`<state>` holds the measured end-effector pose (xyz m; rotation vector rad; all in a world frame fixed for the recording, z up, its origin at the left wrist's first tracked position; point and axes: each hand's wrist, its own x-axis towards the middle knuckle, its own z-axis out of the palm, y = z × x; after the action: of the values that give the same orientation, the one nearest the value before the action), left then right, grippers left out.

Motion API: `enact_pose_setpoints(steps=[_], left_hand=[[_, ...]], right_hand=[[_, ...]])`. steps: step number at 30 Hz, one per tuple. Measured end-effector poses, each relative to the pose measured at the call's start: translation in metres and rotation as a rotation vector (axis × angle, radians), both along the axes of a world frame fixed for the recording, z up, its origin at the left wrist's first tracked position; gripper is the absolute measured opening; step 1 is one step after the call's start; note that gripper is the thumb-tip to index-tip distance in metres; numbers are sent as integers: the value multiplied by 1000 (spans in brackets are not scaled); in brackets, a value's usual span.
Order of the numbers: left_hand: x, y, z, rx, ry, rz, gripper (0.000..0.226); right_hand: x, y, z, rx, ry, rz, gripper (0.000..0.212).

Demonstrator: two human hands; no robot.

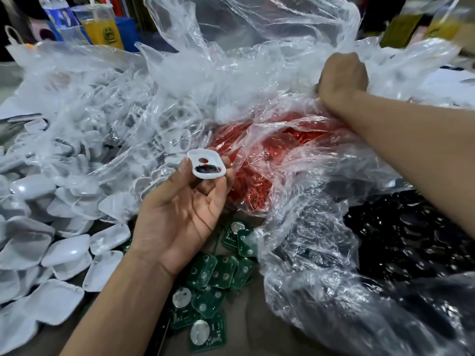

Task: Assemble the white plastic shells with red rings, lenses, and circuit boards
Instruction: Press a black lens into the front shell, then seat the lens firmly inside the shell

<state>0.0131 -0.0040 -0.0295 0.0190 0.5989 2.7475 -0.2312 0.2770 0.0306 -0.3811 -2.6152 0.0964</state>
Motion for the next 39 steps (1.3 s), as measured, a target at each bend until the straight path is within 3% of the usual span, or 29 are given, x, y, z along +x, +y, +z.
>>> enact_pose_setpoints(steps=[3, 7, 15, 18, 21, 24, 39], left_hand=[[1, -1, 1, 21, -1, -8, 76], [2, -3, 3, 9, 1, 5, 74], [-2, -21, 2, -15, 21, 129, 79], [0, -22, 2, -63, 43, 120, 82], [1, -24, -1, -149, 51, 94, 79], [1, -28, -3, -225, 47, 58, 66], [3, -36, -3, -280, 84, -81, 74]], right_hand=[[18, -9, 11, -129, 112, 62, 30], [62, -55, 36, -397, 276, 324, 21], [186, -139, 7, -1173, 103, 753, 16], [211, -140, -11, -1237, 127, 878, 10], [220, -133, -29, -1246, 30, 976, 13], [220, -125, -41, -1210, -20, 988, 15], [221, -121, -46, -1441, -113, 1079, 22]])
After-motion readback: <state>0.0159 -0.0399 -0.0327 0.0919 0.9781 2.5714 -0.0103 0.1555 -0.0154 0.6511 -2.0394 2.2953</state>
